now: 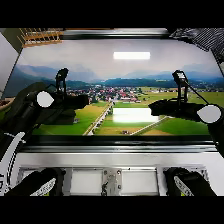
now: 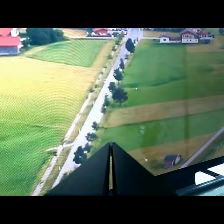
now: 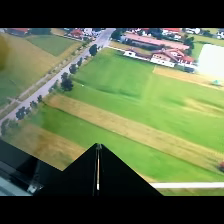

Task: Fold the clothes and pants, and hang the long-sleeved shirts on hangers.

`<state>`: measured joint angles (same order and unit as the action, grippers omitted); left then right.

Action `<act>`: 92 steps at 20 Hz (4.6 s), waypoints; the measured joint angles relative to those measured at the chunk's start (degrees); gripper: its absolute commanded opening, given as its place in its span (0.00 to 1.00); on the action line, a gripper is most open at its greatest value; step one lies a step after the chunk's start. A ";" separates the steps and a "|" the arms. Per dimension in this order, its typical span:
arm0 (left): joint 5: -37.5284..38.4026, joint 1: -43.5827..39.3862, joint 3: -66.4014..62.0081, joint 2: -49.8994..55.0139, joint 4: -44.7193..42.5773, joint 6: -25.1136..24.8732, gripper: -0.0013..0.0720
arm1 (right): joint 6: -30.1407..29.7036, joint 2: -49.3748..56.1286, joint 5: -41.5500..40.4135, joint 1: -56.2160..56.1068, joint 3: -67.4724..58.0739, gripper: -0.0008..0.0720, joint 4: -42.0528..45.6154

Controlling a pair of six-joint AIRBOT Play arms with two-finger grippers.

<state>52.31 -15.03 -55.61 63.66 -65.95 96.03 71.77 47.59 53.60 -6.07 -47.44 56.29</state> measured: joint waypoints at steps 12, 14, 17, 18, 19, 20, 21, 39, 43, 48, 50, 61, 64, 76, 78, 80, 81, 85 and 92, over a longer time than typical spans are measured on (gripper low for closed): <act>-0.74 7.13 -5.92 11.87 -22.95 -2.08 0.99 | 0.00 0.00 -0.02 0.00 0.02 0.07 0.00; -0.63 7.98 -7.28 16.55 -27.65 -0.76 0.99 | 0.00 0.00 -0.02 0.00 0.02 0.07 0.00; 0.76 8.48 -10.32 22.88 -32.54 0.81 0.99 | 0.00 0.00 0.00 0.00 0.02 0.07 0.00; 1.60 8.57 -11.47 24.63 -33.44 1.03 0.75 | -0.02 0.00 -0.02 0.00 0.02 0.07 0.00; 2.73 8.63 -12.83 26.38 -34.23 1.46 0.36 | -0.02 0.00 -0.02 0.00 0.02 0.07 0.00; 3.89 8.68 -14.08 27.80 -34.73 1.81 0.08 | 0.00 0.00 -0.02 0.00 0.02 0.07 0.00; 5.60 8.74 -15.61 29.31 -35.30 2.08 0.03 | -0.02 0.00 -0.02 0.00 0.02 0.07 0.00; -5.25 -24.41 -53.88 16.26 -19.63 -7.69 0.03 | 7.67 -5.16 -2.80 15.65 -13.38 0.07 22.12; -5.95 -30.77 -49.27 17.40 -19.52 -6.95 0.98 | 11.80 -7.02 -2.16 22.49 -14.97 0.07 25.29; -4.52 -31.67 -40.00 22.14 -19.47 -0.04 0.99 | 13.40 -7.30 -1.73 25.07 -15.45 0.08 26.60; -2.75 -28.37 -36.96 21.97 -19.45 2.73 0.99 | 13.70 -7.13 -1.55 25.33 -15.50 0.08 26.71; 2.10 8.44 -2.10 7.15 -19.45 11.87 0.99 | 13.97 1.53 5.01 25.57 -13.88 0.82 22.80; 2.05 19.15 5.53 5.29 -17.16 12.70 0.99 | 13.97 5.11 5.90 25.55 -13.64 0.82 19.76; -8.13 30.08 17.51 8.87 -2.58 11.50 0.36 | 13.92 14.36 8.63 29.70 -13.31 0.82 16.17; -9.84 29.62 17.55 9.60 -1.97 11.34 0.05 | 13.79 16.46 9.11 31.91 -13.25 0.82 16.11; -11.02 29.38 16.87 9.97 -1.86 11.28 0.03 | 13.77 19.43 9.07 34.47 -13.22 0.82 16.11; -11.34 29.31 16.11 10.05 -1.84 10.99 0.03 | 13.77 20.98 8.72 35.60 -13.22 0.82 16.11; -11.50 29.20 12.02 10.27 -1.86 9.53 0.03 | 13.70 28.70 5.27 39.30 -13.22 0.82 15.50; -12.09 29.18 5.55 10.32 -1.90 8.44 0.03 | 4.44 41.07 -3.15 40.52 -13.25 0.82 1.01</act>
<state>40.23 14.15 -50.06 73.97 -67.85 104.47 76.20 88.66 50.46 34.46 -60.69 57.30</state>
